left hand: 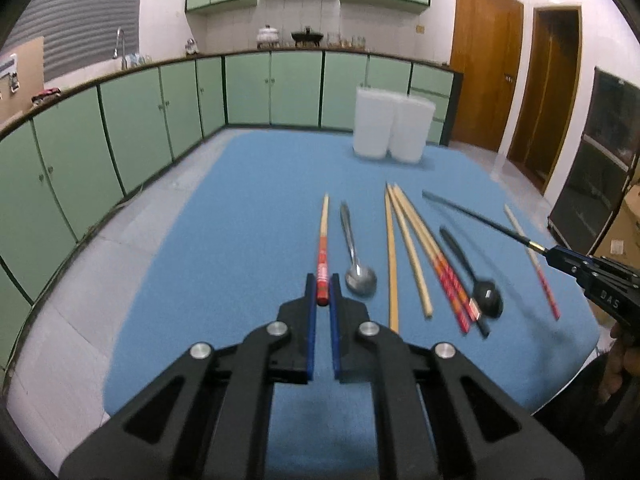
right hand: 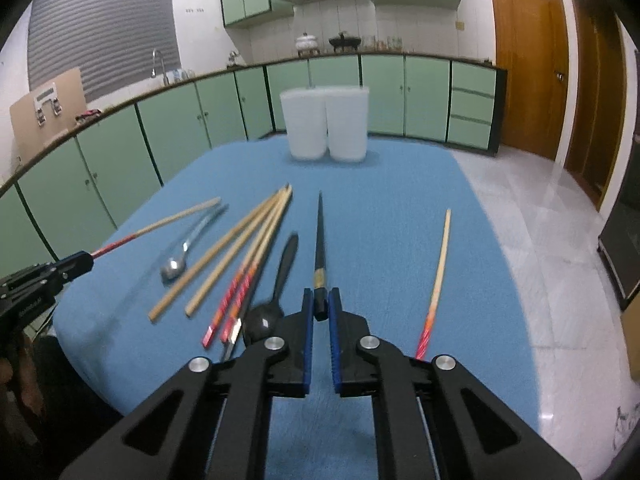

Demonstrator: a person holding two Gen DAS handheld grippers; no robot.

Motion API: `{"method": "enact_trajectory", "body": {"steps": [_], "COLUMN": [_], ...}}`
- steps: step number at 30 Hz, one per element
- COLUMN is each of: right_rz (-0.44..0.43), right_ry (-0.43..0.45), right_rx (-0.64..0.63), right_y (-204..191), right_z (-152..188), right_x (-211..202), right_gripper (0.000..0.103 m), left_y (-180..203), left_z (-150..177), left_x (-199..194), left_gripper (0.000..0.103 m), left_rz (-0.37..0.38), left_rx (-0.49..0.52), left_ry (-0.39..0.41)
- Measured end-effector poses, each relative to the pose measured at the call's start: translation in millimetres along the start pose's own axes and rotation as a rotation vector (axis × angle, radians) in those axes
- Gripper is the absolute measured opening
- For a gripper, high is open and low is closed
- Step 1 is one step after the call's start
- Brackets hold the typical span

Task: Organize utensils
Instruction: 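Lift both held chopsticks and carry them toward the white utensil holder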

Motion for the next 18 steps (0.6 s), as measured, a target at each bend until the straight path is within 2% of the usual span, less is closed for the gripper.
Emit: {"method": "enact_trajectory", "body": {"steps": [10,18], "right_rz": [-0.025,-0.082], "right_ry": [0.098,0.066], "right_rx": [-0.039,-0.079], "right_y": [-9.4,-10.7], "right_z": [-80.8,-152.9], "right_x": [-34.0,-20.5], "right_gripper": [0.007,0.007], "left_y": [-6.0,2.9], "left_z": [-75.6,-144.4], "left_x": [-34.5,-32.4], "left_gripper": [0.005,0.005], "left_rz": [0.002,0.048], "left_rx": [0.042,0.101], "left_ry": [0.134,0.199]}}
Point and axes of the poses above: each gripper's, at about its wrist camera, not at the fingertips, and x roughly the way its jaws point, y to its right, z to its underside, the point moved 8 cm from there along x, roughly the way its jaws point, and after that the axes turned 6 degrees about -z, right-handed, at the moved point
